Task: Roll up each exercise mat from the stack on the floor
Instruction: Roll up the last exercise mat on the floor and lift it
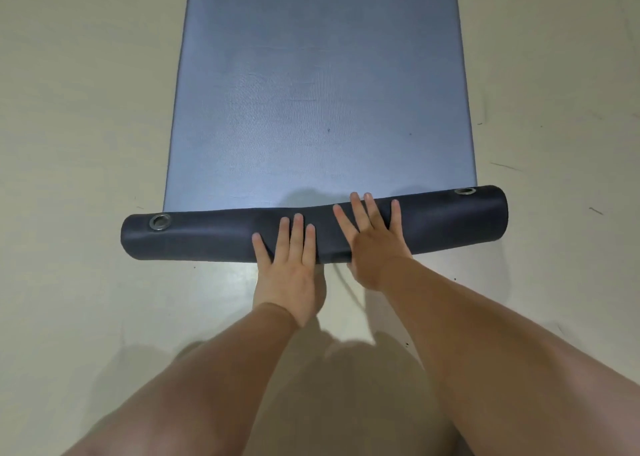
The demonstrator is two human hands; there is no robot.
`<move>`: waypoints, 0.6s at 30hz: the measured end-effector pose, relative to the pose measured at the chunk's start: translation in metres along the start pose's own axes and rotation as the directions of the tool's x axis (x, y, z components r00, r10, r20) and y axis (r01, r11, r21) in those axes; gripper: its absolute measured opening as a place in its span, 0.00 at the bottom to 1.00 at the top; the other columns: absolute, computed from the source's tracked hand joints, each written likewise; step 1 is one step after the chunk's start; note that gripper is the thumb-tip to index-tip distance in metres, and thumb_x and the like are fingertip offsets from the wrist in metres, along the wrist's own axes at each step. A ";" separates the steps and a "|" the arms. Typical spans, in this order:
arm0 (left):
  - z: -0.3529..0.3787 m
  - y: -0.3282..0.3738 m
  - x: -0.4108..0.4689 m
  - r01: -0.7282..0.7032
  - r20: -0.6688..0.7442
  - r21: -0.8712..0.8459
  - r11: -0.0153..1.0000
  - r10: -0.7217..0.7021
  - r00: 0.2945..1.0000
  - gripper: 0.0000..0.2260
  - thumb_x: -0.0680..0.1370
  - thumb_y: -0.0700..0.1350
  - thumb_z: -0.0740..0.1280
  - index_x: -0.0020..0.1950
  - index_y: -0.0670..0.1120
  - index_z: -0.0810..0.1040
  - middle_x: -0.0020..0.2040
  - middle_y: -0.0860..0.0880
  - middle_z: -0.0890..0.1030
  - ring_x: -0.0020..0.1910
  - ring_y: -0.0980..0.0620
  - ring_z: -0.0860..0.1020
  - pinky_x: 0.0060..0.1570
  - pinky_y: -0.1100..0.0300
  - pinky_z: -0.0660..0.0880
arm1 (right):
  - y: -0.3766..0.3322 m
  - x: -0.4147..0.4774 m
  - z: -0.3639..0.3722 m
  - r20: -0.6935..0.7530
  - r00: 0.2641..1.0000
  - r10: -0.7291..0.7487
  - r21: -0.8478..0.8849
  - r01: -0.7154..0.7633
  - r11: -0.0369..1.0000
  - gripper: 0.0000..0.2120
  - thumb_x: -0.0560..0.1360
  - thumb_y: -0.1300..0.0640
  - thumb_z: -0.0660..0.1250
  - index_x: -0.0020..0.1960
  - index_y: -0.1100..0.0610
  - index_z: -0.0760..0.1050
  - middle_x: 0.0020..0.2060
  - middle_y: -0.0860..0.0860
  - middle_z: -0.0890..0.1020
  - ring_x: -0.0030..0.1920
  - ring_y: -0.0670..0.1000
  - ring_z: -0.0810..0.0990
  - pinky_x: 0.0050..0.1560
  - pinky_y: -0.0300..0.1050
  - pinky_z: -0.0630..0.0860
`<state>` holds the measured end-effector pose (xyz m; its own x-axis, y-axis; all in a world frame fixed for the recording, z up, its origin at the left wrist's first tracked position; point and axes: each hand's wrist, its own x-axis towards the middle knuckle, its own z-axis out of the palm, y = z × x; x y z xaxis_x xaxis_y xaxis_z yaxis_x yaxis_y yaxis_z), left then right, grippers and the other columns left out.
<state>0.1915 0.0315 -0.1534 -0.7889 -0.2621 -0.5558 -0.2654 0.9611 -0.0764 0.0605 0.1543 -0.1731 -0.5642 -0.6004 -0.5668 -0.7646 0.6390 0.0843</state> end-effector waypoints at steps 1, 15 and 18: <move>-0.004 0.000 0.003 0.005 0.010 -0.002 1.000 -0.005 1.000 0.32 0.81 0.49 0.42 0.79 0.41 0.30 0.80 0.39 0.30 0.79 0.38 0.32 0.72 0.27 0.42 | 0.001 0.001 -0.002 0.003 1.000 -0.011 -0.012 0.011 1.000 0.47 0.82 0.47 0.62 0.81 0.50 0.25 0.82 0.58 0.31 0.81 0.62 0.30 0.75 0.73 0.33; -0.046 -0.032 0.050 -0.155 0.028 -0.196 0.968 0.163 0.986 0.30 0.85 0.53 0.57 0.83 0.47 0.49 0.84 0.47 0.50 0.82 0.47 0.48 0.76 0.30 0.47 | 0.012 0.002 -0.029 0.017 1.000 -0.005 -0.015 0.006 1.000 0.36 0.85 0.40 0.56 0.84 0.44 0.38 0.82 0.60 0.55 0.83 0.60 0.51 0.77 0.75 0.49; -0.054 -0.038 0.050 -0.188 -0.056 -0.254 0.949 0.180 0.982 0.31 0.81 0.56 0.61 0.82 0.47 0.56 0.81 0.46 0.58 0.80 0.45 0.54 0.76 0.32 0.47 | 0.018 0.010 -0.048 0.070 0.998 0.001 0.117 -0.009 0.993 0.34 0.84 0.43 0.62 0.84 0.41 0.49 0.73 0.54 0.69 0.77 0.57 0.62 0.77 0.74 0.51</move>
<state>0.1321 -0.0225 -0.1342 -0.8535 -0.0896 -0.5133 -0.2442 0.9390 0.2422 0.0259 0.1369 -0.1378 -0.5418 -0.5646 -0.6226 -0.7177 0.6963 -0.0068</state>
